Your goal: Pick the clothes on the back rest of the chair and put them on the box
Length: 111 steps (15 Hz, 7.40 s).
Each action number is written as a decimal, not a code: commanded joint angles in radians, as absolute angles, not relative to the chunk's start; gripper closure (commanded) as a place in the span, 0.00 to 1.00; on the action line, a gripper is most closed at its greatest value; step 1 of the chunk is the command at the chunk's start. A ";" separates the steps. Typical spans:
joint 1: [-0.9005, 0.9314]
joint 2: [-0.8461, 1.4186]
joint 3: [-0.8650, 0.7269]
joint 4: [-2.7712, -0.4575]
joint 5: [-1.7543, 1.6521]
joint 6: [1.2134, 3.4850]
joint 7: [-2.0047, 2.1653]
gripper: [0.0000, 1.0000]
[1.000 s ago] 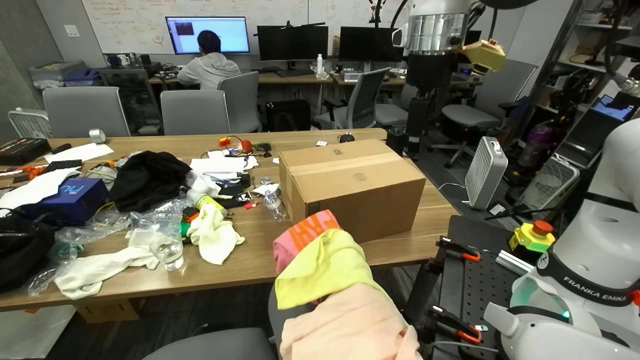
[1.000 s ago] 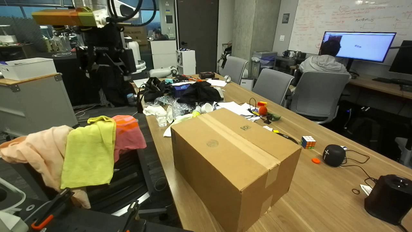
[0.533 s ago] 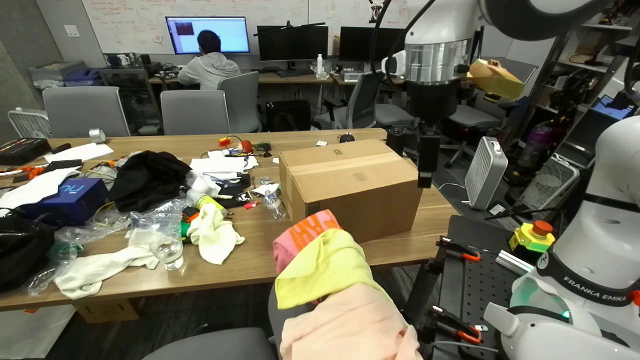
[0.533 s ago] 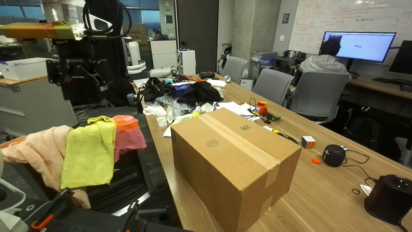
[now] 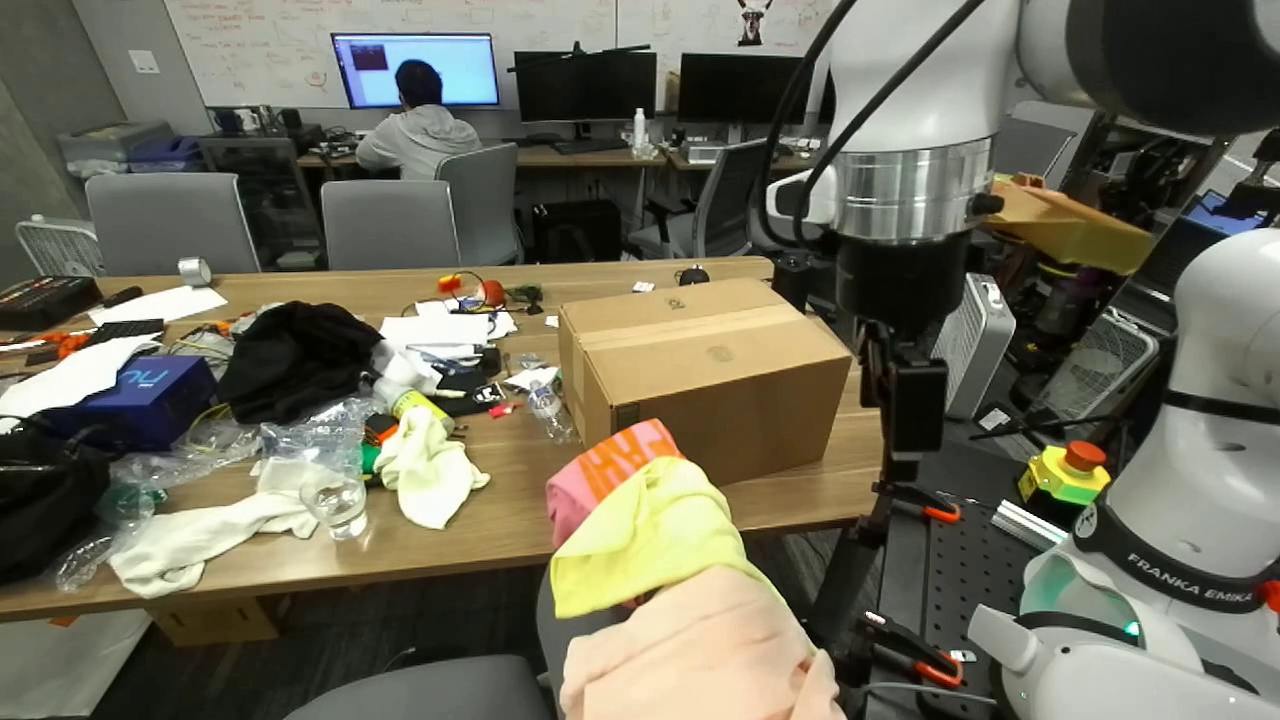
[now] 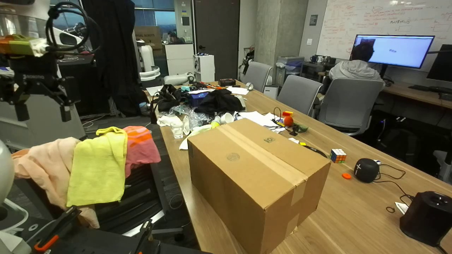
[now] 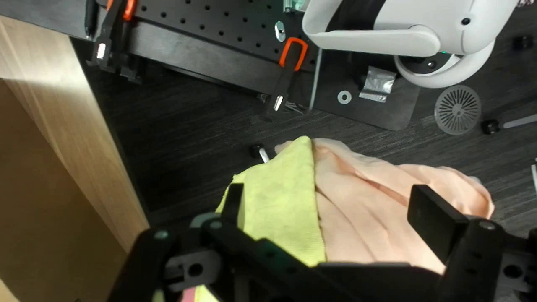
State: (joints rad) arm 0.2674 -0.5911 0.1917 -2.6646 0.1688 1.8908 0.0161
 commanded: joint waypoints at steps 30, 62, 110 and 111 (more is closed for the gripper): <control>0.416 -0.141 0.576 -2.657 -0.075 2.590 0.435 0.00; 0.354 -0.275 0.479 -2.517 -0.179 2.553 0.504 0.99; -0.257 -0.100 -0.169 -1.925 -0.812 2.206 0.988 0.64; -0.256 -0.105 -0.170 -1.935 -0.808 2.211 0.974 0.57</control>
